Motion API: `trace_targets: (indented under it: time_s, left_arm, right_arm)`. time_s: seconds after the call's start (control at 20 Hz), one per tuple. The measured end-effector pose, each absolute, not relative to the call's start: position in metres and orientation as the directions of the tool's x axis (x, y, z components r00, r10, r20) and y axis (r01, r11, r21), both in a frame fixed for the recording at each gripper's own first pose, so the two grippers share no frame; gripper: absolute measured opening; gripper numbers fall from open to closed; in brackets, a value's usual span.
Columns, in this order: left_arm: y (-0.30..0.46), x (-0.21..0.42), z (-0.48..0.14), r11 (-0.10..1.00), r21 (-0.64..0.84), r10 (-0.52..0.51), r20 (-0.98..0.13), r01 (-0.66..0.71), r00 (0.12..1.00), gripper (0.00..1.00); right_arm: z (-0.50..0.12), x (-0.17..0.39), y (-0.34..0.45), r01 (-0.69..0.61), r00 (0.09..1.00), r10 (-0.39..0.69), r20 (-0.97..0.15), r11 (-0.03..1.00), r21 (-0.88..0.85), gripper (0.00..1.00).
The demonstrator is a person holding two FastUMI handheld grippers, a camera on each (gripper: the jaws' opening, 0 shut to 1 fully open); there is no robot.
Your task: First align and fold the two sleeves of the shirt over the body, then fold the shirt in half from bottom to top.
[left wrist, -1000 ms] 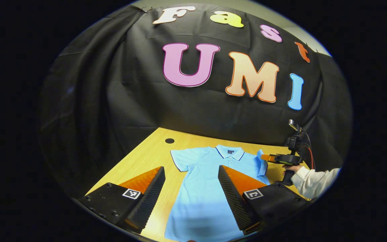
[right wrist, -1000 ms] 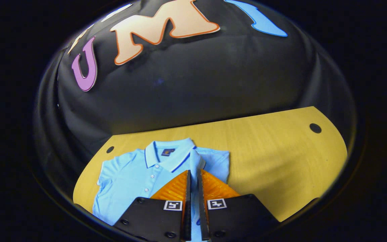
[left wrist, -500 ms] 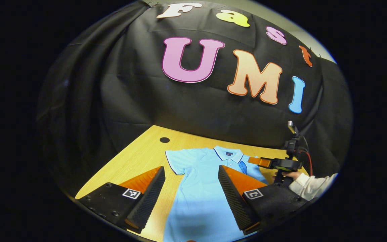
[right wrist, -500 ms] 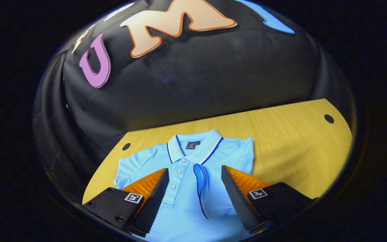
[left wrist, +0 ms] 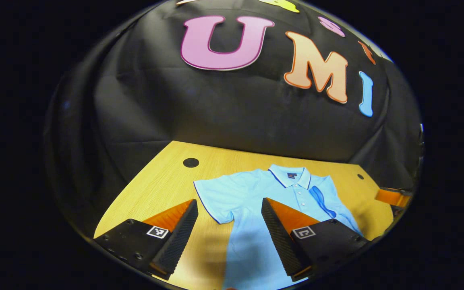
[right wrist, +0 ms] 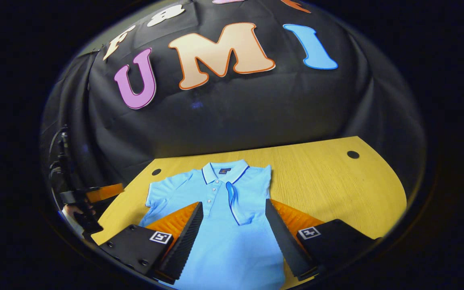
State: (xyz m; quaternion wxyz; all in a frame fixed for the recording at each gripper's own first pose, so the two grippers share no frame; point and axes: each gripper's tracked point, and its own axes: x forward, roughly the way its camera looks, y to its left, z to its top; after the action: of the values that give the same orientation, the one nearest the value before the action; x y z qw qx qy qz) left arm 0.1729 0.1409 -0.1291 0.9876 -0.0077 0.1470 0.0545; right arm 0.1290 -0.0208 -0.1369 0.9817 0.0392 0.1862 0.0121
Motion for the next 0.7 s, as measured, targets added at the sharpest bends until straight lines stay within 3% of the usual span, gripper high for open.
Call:
trace_targets:
  time_s: [0.25,0.7]
  left_arm:
    - [0.154,0.233,-0.153,0.995,0.003,0.09,-0.334,-0.095,0.938,0.95]
    - [0.187,0.285,-0.206,0.994,0.012,0.106,-0.441,-0.113,0.891,0.95]
  right_arm:
    - [-0.136,0.063,-0.03,0.09,0.913,-0.037,-0.406,0.99,0.111,0.98]
    - [-0.115,0.0,-0.065,0.293,0.904,-0.226,-0.363,0.946,0.141,0.98]
